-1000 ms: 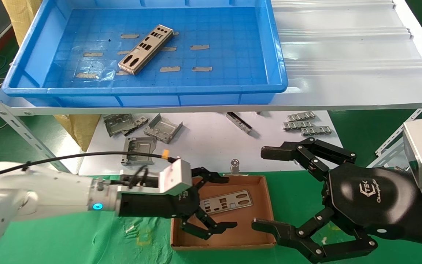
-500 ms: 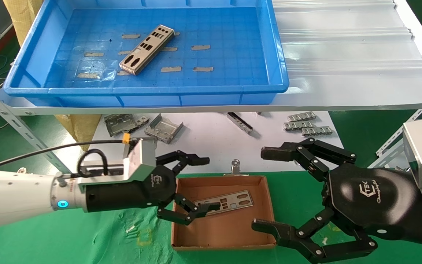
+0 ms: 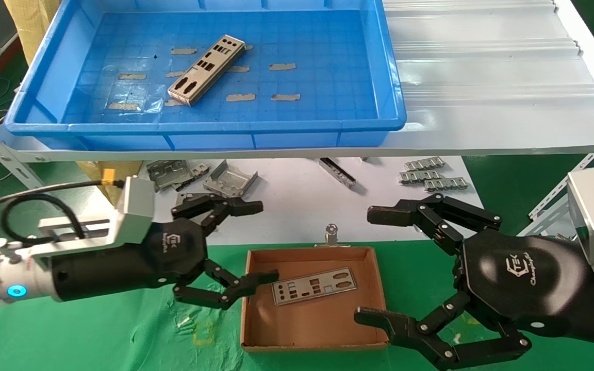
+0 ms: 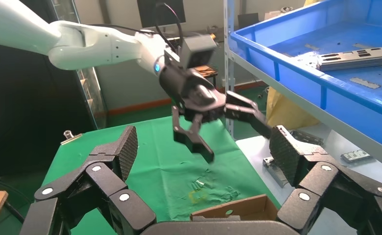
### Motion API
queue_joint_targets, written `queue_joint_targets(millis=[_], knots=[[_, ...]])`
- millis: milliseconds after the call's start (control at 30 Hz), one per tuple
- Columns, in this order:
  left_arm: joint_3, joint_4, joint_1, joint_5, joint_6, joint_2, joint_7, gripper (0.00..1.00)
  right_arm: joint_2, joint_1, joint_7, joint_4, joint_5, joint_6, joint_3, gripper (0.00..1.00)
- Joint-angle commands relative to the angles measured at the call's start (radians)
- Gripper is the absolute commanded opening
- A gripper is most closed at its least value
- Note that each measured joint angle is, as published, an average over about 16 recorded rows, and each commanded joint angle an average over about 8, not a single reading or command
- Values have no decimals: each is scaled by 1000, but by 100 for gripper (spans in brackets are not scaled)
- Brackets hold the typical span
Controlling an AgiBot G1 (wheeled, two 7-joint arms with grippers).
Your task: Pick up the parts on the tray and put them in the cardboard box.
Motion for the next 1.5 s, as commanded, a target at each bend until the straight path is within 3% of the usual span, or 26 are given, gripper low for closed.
queue_joint_targets(millis=[33, 900, 1500], knots=[[-15, -40, 15, -12, 0, -23, -25, 100, 0, 0, 0, 0, 0, 0, 0, 100], [-206, -546, 206, -163, -1, -316, -341, 100, 0, 0, 0, 0, 0, 0, 0, 100], [-212, -559, 212, -168, -1, -324, -347, 100, 0, 0, 0, 0, 0, 0, 0, 100]])
